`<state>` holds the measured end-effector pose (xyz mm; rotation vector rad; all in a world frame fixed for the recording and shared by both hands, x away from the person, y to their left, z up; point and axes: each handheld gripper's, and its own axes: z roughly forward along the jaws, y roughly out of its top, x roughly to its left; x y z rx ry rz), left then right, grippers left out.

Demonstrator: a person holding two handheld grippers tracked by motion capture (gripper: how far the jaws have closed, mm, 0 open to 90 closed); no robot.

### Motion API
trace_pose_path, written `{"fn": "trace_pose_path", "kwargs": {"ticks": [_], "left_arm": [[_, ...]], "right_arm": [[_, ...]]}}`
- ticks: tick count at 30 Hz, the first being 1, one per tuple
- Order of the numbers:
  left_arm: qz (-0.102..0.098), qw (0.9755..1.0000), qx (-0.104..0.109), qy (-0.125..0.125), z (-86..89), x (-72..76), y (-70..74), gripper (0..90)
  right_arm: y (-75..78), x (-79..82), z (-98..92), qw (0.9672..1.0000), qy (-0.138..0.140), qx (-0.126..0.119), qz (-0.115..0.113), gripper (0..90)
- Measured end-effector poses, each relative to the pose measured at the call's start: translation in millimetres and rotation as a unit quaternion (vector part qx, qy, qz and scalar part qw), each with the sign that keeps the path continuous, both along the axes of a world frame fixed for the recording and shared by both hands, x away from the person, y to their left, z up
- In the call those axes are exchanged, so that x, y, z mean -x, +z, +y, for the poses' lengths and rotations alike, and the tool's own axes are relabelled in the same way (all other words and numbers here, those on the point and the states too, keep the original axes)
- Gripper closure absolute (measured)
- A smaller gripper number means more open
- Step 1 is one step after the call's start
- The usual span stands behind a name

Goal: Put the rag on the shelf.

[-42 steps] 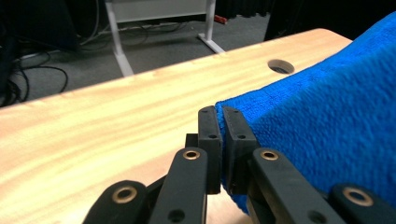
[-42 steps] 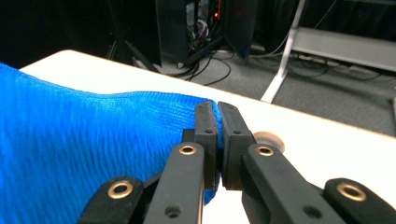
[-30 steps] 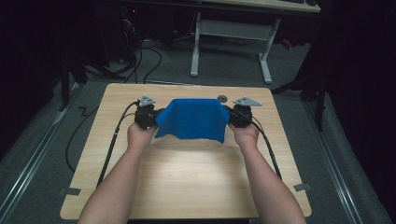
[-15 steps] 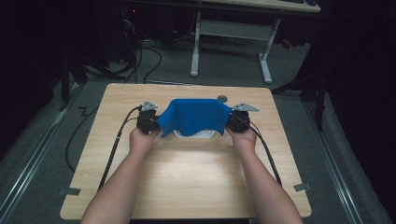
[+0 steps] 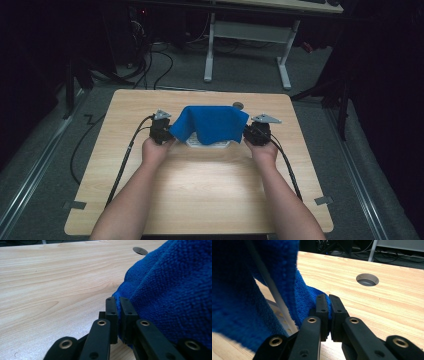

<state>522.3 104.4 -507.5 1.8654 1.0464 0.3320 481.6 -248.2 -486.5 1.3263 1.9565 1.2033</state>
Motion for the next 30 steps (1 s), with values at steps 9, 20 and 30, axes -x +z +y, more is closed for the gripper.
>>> {"fn": "trace_pose_path", "kwargs": {"ticks": [9, 20, 30], "left_arm": [[-0.011, 0.9993, -0.02, 0.03, 11.2, 7.4, 8.5, 65.6], [-0.026, 0.998, -0.02, 0.054, 35.8, 19.5, 16.4, 55.6], [-0.03, 0.9975, -0.021, 0.061, 44.0, 26.6, 17.0, 52.4]], "right_arm": [[0.3, 1.6, 0.8, 1.0, 0.001, 0.007, 0.002, 84.9], [11.1, 4.0, -11.5, 0.9995, -0.024, 0.017, -0.004, 67.7], [20.0, 11.0, -19.1, 0.9983, -0.035, 0.041, -0.021, 58.4]]}}
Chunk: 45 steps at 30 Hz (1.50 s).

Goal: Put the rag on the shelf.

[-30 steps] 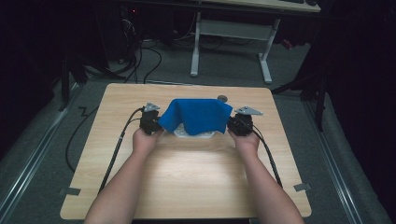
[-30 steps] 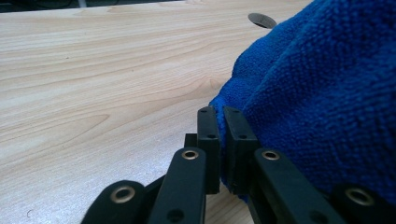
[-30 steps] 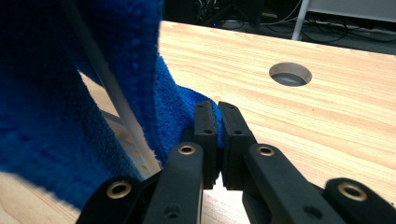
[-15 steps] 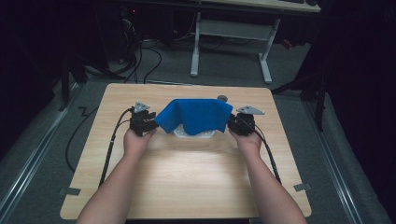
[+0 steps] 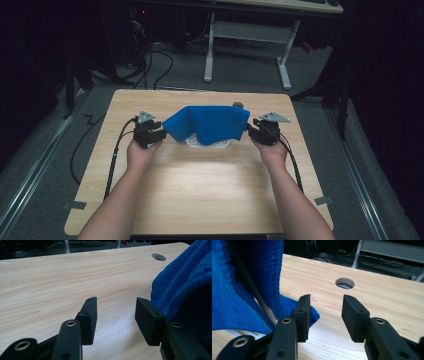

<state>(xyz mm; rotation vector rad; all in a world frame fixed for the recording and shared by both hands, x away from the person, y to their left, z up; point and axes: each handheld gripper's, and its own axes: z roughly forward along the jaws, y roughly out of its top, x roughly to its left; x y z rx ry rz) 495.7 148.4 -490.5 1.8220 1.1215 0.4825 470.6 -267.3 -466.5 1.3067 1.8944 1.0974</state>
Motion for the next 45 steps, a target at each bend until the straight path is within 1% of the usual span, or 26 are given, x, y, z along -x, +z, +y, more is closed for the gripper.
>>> {"fn": "trace_pose_path", "kwargs": {"ticks": [5, 6, 9, 11, 13, 15, 16, 17, 18, 20, 22, 23, 25, 26, 27, 28, 30, 32, 33, 36, 38, 39, 40, 42, 44, 45], "left_arm": [[-0.003, 1.0, 0.0, 0.007, 9.1, 8.8, -0.3, 50.6], [-0.01, 0.9999, -0.001, 0.007, 13.1, 13.2, -0.4, 49.9], [-0.004, 1.0, 0.0, 0.005, 16.0, 19.1, -0.7, 48.3], [-0.01, 0.9999, -0.002, 0.003, 19.9, 29.7, -2.3, 47.6], [-0.011, 0.9999, -0.002, 0.004, 21.5, 33.3, -3.1, 47.5], [-0.008, 1.0, -0.001, 0.003, 25.0, 44.4, -5.3, 45.8], [-0.008, 1.0, -0.001, 0.003, 25.0, 44.4, -5.3, 45.4], [-0.007, 1.0, -0.003, 0.001, 26.6, 53.3, -6.6, 45.1], [-0.007, 1.0, -0.003, 0.001, 26.6, 53.3, -6.6, 44.6], [-0.002, 1.0, -0.004, -0.008, 27.4, 68.5, -7.6, 43.5], [-0.003, 0.9999, -0.001, -0.011, 27.7, 74.3, -7.9, 43.2], [-0.003, 0.9999, 0.002, -0.015, 29.2, 86.4, -8.1, 42.9], [-0.001, 0.9998, 0.004, -0.018, 29.8, 90.8, -8.1, 42.4], [0.003, 0.9998, 0.006, -0.02, 30.0, 98.1, -8.4, 42.4], [0.002, 0.9996, 0.006, -0.028, 30.1, 110.8, -7.8, 41.5], [0.002, 0.9996, 0.006, -0.028, 30.1, 110.8, -7.8, 41.3], [0.005, 0.9993, 0.008, -0.037, 29.6, 130.7, -8.8, 41.2], [0.009, 0.999, 0.008, -0.042, 29.0, 136.9, -10.1, 40.8], [0.013, 0.9988, 0.011, -0.046, 28.1, 150.7, -14.3, 40.4], [0.011, 0.9984, 0.015, -0.053, 27.9, 173.3, -25.1, 40.3], [0.033, 0.9975, 0.005, -0.062, 26.8, 182.0, -30.5, 40.2], [0.033, 0.9975, 0.005, -0.062, 26.8, 182.0, -30.5, 39.6], [0.038, 0.997, 0.003, -0.067, 26.8, 186.4, -32.3, 39.6], [0.048, 0.9961, 0.004, -0.074, 24.9, 196.6, -35.7, 39.3], [0.049, 0.996, 0.002, -0.075, 23.5, 198.2, -36.1, 39.1], [0.047, 0.9959, -0.007, -0.077, 21.2, 199.4, -36.3, 39.1]], "right_arm": [[4.4, 7.2, -5.1, 0.9999, -0.005, 0.009, -0.005, 55.7], [5.2, 12.3, -7.8, 0.9998, -0.008, 0.008, -0.018, 55.4], [6.3, 16.6, -11.2, 0.9997, -0.009, 0.013, -0.019, 53.8], [7.9, 23.9, -14.7, 0.9997, -0.003, 0.018, -0.016, 50.8], [8.7, 26.9, -15.2, 0.9998, -0.001, 0.016, -0.014, 50.1], [9.9, 38.1, -15.0, 0.9994, 0.009, 0.019, -0.028, 48.1], [9.9, 38.1, -15.0, 0.9994, 0.009, 0.019, -0.028, 48.1], [12.3, 44.1, -13.2, 0.9991, 0.015, 0.032, -0.023, 41.8], [12.3, 44.1, -13.2, 0.9991, 0.015, 0.032, -0.023, 41.8], [15.8, 54.8, -10.7, 0.9985, 0.025, 0.041, -0.025, 35.8], [17.7, 60.1, -9.0, 0.9985, 0.028, 0.04, -0.024, 34.2], [17.8, 73.3, -7.1, 0.9972, 0.04, 0.04, -0.05, 35.5], [17.2, 78.2, -6.3, 0.9968, 0.04, 0.04, -0.057, 35.5], [16.6, 82.4, -5.7, 0.9966, 0.042, 0.04, -0.058, 35.0], [13.9, 94.5, -4.1, 0.9968, 0.053, 0.044, -0.041, 32.9], [13.9, 94.5, -4.1, 0.9968, 0.053, 0.044, -0.041, 32.9], [7.8, 111.9, -4.3, 0.9969, 0.057, 0.035, -0.04, 32.6], [4.6, 117.7, -4.3, 0.997, 0.061, 0.033, -0.035, 32.0], [-3.5, 129.5, -3.0, 0.9966, 0.067, 0.041, -0.023, 29.0], [-17.4, 147.0, -1.3, 0.9974, 0.063, 0.036, -0.002, 26.0], [-26.0, 159.0, -0.1, 0.9976, 0.059, 0.037, 0.01, 24.3], [-26.0, 159.0, -0.1, 0.9976, 0.059, 0.037, 0.01, 24.3], [-35.2, 173.0, -0.5, 0.9977, 0.054, 0.039, 0.013, 24.3], [-44.7, 184.8, -4.9, 0.9973, 0.053, 0.048, 0.013, 25.3], [-45.0, 186.6, -9.0, 0.9971, 0.053, 0.05, 0.022, 25.2], [-40.6, 185.8, -18.4, 0.9981, 0.042, 0.044, 0.013, 25.2]]}}
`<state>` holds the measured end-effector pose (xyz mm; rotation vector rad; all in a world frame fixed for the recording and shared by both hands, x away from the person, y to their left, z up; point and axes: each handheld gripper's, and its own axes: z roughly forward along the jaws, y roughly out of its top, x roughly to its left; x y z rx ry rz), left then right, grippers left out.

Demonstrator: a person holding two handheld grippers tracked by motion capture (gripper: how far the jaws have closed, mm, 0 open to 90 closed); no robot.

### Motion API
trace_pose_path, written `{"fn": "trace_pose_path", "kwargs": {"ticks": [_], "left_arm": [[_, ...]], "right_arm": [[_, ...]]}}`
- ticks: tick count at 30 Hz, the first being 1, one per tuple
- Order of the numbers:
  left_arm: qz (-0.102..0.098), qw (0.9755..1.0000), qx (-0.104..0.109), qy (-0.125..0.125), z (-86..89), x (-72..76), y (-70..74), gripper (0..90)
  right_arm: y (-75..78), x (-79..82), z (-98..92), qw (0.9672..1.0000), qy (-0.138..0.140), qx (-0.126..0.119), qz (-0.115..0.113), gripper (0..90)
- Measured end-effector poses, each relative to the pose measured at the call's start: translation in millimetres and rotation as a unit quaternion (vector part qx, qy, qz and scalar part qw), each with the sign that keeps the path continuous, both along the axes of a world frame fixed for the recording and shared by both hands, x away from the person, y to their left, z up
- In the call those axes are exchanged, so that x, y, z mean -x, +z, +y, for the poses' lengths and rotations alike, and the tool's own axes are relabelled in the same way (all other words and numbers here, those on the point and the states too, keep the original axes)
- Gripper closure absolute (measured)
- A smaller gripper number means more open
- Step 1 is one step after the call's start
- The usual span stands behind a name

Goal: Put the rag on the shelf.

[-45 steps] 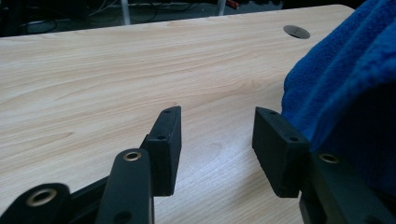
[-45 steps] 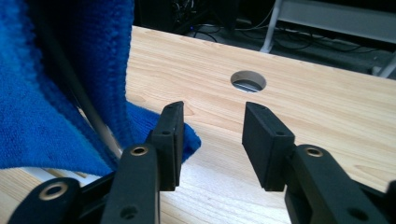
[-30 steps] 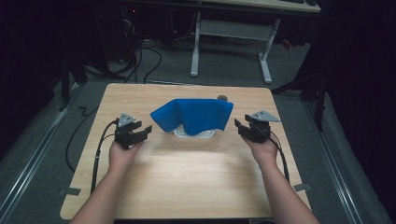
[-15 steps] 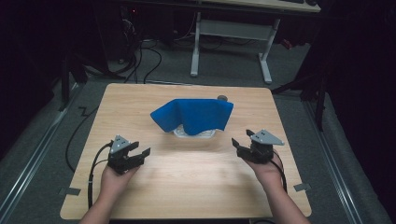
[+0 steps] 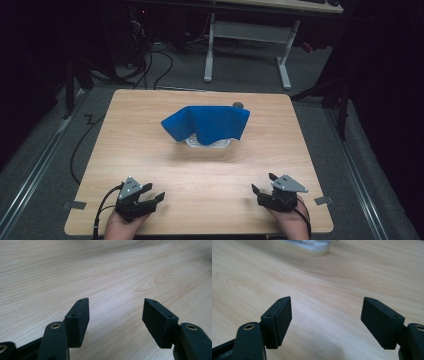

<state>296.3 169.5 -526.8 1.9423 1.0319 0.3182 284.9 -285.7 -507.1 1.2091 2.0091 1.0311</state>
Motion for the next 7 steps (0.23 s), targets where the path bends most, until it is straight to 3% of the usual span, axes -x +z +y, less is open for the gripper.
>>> {"fn": "trace_pose_path", "kwargs": {"ticks": [2, 7], "left_arm": [[0.003, 1.0, -0.001, 0.0, -1.6, -0.9, -0.4, 39.0], [0.003, 1.0, -0.004, -0.002, -4.7, -6.0, 1.3, 38.7]], "right_arm": [[-0.6, -2.4, -8.1, 0.9998, -0.013, -0.013, 0.001, 25.2], [-9.4, -1.3, -12.1, 0.9996, -0.01, -0.018, 0.018, 27.4]]}}
